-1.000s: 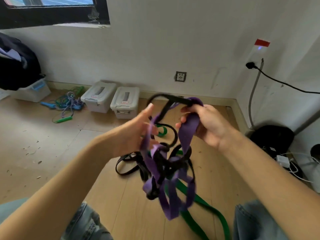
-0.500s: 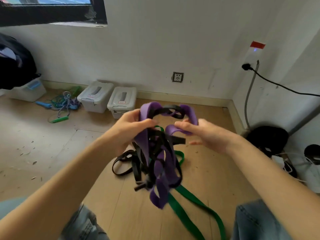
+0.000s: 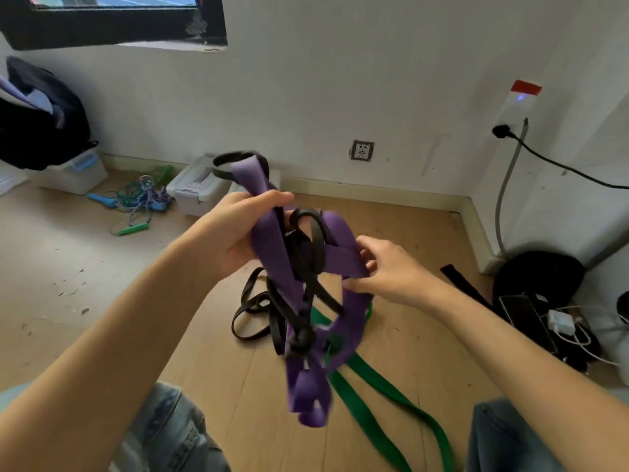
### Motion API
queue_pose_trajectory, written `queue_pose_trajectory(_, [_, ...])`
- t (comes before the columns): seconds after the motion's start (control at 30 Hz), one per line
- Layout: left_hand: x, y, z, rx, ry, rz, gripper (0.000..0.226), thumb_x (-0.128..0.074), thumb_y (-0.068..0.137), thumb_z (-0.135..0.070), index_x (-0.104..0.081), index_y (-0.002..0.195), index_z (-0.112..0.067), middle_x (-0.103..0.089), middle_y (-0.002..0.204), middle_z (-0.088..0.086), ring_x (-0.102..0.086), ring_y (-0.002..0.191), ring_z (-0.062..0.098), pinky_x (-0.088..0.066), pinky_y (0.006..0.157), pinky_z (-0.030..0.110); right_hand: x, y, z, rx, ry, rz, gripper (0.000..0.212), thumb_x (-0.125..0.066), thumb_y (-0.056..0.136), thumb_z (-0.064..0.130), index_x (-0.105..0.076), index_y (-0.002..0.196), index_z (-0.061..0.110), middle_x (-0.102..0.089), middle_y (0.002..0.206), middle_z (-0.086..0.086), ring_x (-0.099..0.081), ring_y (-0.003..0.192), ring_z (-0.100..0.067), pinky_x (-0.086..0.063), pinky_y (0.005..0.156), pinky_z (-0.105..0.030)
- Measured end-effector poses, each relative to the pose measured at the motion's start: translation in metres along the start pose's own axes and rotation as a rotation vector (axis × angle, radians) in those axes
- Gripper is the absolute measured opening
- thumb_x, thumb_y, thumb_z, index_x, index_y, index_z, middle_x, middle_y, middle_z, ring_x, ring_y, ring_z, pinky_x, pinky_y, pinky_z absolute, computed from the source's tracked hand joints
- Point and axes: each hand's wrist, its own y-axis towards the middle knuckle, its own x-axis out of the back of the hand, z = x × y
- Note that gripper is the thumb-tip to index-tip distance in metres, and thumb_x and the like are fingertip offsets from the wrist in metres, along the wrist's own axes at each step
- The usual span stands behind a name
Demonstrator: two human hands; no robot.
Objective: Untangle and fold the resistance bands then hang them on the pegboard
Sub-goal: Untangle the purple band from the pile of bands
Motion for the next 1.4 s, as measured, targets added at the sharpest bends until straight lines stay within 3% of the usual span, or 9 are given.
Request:
queue_pose_trajectory(0.17, [0.016,0.002,0.005,0.136,0.515,0.094,0.019,-0.066,0.082,-0.026,-0.063,0.094,-0.01,-0.074,0.084,0.005,-0.07,0.079,0.018,-0.058,0.064,0.027,0.03,0.0,-0.002,-0.066,-0.043,-0.02,0.028,-0.077,0.073,0.015,-0.063,0.097,0.011,-0.066,0.089,-0.003,-0.065,0.08,-0.018,-0.055,0.063,-0.024])
queue_pose_trajectory(0.3, [0.011,0.004,0.016,0.189,1.081,0.03,0.07,-0.064,0.078,-0.048,-0.043,0.13,-0.005,-0.054,0.124,0.008,-0.055,0.107,0.022,-0.048,0.09,0.034,0.038,-0.002,0.003,-0.153,0.294,-0.166,0.02,-0.072,0.077,0.009,-0.065,0.093,-0.001,-0.065,0.081,-0.01,-0.065,0.072,-0.018,-0.057,0.063,-0.029])
queue_pose_trajectory(0.47, [-0.019,-0.02,0.028,0.074,0.757,0.516,0.055,-0.067,0.069,-0.05,-0.057,0.115,-0.022,-0.064,0.115,-0.006,-0.06,0.106,0.007,-0.048,0.093,0.029,0.04,-0.003,0.013,-0.241,0.711,-0.201,0.023,-0.064,0.084,0.011,-0.066,0.096,-0.008,-0.063,0.076,-0.009,-0.059,0.06,-0.011,-0.05,0.051,-0.017])
queue_pose_trajectory(0.6, [-0.045,-0.021,0.05,-0.03,0.536,0.407,0.047,-0.071,0.075,-0.025,-0.055,0.117,-0.009,-0.065,0.112,0.005,-0.064,0.1,0.015,-0.051,0.092,0.034,0.032,-0.002,0.017,-0.251,0.726,-0.23,0.028,-0.062,0.085,0.013,-0.063,0.103,-0.009,-0.062,0.079,-0.01,-0.058,0.063,-0.014,-0.05,0.053,-0.018])
queue_pose_trajectory(0.73, [-0.042,-0.016,0.04,0.0,0.293,0.441,0.066,-0.077,0.065,-0.045,-0.05,0.121,-0.022,-0.069,0.106,0.001,-0.068,0.09,0.012,-0.055,0.071,0.022,0.037,-0.003,0.015,-0.289,0.87,-0.359,0.025,-0.063,0.085,0.013,-0.061,0.104,-0.003,-0.06,0.073,-0.008,-0.06,0.058,-0.013,-0.053,0.053,-0.019])
queue_pose_trajectory(0.93, [-0.04,-0.003,0.063,-0.054,1.009,0.289,0.021,-0.067,0.077,-0.041,-0.051,0.078,-0.028,-0.056,0.076,-0.007,-0.058,0.07,0.007,-0.041,0.055,0.015,0.02,-0.001,0.02,-0.283,0.912,-0.439,0.012,-0.065,0.084,0.011,-0.064,0.087,-0.001,-0.063,0.07,-0.008,-0.06,0.054,-0.012,-0.051,0.05,-0.019])
queue_pose_trajectory(1.1, [0.008,0.014,0.066,0.055,1.705,0.037,0.037,-0.062,0.077,-0.034,-0.046,0.11,-0.026,-0.038,0.094,0.002,-0.045,0.107,0.032,-0.039,0.086,0.04,0.034,0.0,0.017,-0.274,1.034,-0.677,0.013,-0.066,0.083,0.009,-0.061,0.071,0.008,-0.063,0.05,0.003,-0.061,0.049,-0.009,-0.051,0.049,-0.018])
queue_pose_trajectory(1.2, [0.011,0.022,0.06,-0.1,1.475,0.054,0.026,-0.058,0.079,-0.01,-0.054,0.105,-0.014,-0.05,0.093,0.005,-0.05,0.098,0.026,-0.042,0.077,0.033,0.041,-0.002,0.014,-0.257,1.063,-0.654,0.01,-0.065,0.085,0.012,-0.062,0.076,0.009,-0.064,0.062,-0.001,-0.063,0.053,-0.009,-0.054,0.054,-0.019])
queue_pose_trajectory(1.4, [0.006,0.008,0.011,0.03,0.068,0.29,0.023,-0.068,0.071,-0.007,-0.066,0.093,-0.013,-0.071,0.083,0.003,-0.069,0.078,0.014,-0.056,0.065,0.025,0.05,-0.003,0.001,-0.413,1.143,-0.43,0.019,-0.054,0.092,0.019,-0.061,0.081,0.006,-0.063,0.055,-0.006,-0.059,0.042,-0.011,-0.049,0.042,-0.018])
